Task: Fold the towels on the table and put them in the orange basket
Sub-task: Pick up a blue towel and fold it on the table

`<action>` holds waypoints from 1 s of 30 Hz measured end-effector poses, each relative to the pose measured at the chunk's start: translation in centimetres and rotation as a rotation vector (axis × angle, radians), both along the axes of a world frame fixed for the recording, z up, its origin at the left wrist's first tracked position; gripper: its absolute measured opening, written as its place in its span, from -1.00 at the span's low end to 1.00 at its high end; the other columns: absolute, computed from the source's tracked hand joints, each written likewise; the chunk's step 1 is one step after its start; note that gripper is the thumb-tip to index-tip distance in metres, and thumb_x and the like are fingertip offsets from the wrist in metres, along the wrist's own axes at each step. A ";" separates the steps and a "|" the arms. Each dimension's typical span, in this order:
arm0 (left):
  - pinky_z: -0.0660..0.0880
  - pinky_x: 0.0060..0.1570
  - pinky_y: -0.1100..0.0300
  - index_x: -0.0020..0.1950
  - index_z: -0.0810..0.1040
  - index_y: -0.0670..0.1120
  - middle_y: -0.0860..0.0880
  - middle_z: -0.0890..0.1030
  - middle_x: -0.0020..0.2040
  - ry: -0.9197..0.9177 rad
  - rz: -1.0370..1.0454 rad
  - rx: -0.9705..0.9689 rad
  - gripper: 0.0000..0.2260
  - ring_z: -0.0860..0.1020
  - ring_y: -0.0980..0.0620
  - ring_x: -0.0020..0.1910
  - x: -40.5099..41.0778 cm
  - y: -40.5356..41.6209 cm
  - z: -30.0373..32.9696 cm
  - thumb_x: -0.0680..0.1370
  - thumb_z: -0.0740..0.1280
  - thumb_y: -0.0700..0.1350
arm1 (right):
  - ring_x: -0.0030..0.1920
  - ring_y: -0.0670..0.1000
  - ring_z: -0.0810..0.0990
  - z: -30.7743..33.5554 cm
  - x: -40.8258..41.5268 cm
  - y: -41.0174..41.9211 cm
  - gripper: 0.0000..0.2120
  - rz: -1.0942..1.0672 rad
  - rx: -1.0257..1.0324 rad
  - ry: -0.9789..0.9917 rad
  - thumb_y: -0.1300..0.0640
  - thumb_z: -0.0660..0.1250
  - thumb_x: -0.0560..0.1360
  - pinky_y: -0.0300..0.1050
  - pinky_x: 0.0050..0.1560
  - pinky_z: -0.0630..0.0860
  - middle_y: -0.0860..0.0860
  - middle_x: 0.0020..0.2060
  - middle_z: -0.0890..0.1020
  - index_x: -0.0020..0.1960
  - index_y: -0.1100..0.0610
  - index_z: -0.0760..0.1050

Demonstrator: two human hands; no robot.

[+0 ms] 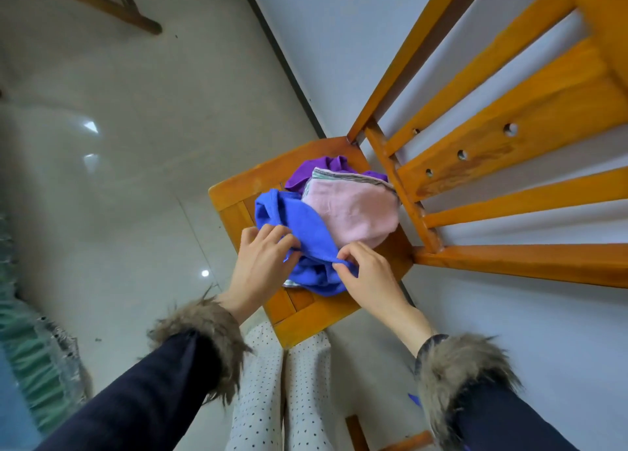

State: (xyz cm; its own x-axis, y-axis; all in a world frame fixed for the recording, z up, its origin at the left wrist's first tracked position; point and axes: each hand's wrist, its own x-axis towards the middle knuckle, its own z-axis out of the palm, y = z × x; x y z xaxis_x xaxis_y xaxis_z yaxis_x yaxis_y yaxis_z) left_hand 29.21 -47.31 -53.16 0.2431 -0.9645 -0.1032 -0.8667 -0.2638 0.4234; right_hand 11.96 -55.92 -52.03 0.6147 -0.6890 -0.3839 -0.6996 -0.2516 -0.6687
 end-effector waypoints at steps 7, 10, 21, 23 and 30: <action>0.21 -0.04 0.14 -0.15 0.55 -0.11 0.05 0.52 -0.24 0.216 0.283 -0.019 -0.85 0.39 0.04 -0.14 0.6 1.9 7.5 0.49 0.38 -0.04 | -0.22 -0.30 0.43 8.2 0.6 -0.3 -0.86 -0.001 -0.007 -0.088 0.17 0.33 0.48 -0.48 -0.22 0.34 -0.22 -0.28 0.44 -0.19 0.00 0.40; 0.26 0.00 0.08 -0.16 0.59 -0.14 0.02 0.55 -0.23 0.223 0.308 -0.080 -0.88 0.40 0.01 -0.12 1.7 2.7 12.0 0.48 0.40 -0.09 | -0.21 -0.25 0.46 12.0 1.5 -0.1 -0.91 -0.009 0.036 -0.136 0.15 0.34 0.48 -0.47 -0.21 0.38 -0.22 -0.25 0.47 -0.16 0.03 0.45; 0.32 -0.20 0.46 -0.14 0.60 -0.16 0.01 0.53 -0.24 0.276 0.462 -0.342 -0.98 0.46 0.11 -0.27 7.1 11.1 25.4 0.49 0.38 -0.23 | -0.17 -0.15 0.52 24.1 8.2 4.3 -0.95 0.266 0.011 -0.167 0.08 0.34 0.48 -0.39 -0.21 0.41 -0.14 -0.23 0.56 -0.08 0.05 0.52; 0.33 -0.20 0.47 -0.14 0.60 -0.13 0.05 0.52 -0.25 0.239 0.441 -0.368 -0.98 0.46 0.13 -0.28 8.9 12.7 27.4 0.49 0.38 -0.21 | -0.15 -0.07 0.54 26.3 9.9 4.9 -0.92 0.324 0.006 -0.161 0.10 0.34 0.48 -0.27 -0.15 0.44 -0.07 -0.21 0.59 -0.08 0.09 0.54; 0.35 -0.23 0.48 -0.16 0.56 0.03 0.17 0.50 -0.22 0.122 0.429 -0.483 -0.87 0.47 0.21 -0.28 16.3 18.9 33.4 0.50 0.38 -0.21 | -0.22 -0.17 0.49 32.4 18.2 7.5 -0.89 0.368 -0.171 -0.292 0.11 0.35 0.47 -0.42 -0.24 0.35 -0.13 -0.27 0.56 -0.23 0.00 0.54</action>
State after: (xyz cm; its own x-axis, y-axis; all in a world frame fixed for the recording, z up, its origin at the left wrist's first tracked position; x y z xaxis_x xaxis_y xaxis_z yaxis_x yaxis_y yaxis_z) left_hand 45.50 -28.42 -19.79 0.6301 -0.7295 0.2661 -0.6652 -0.3304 0.6696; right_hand 30.17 -48.40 -19.58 0.8938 -0.4444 -0.0600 -0.3337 -0.5699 -0.7509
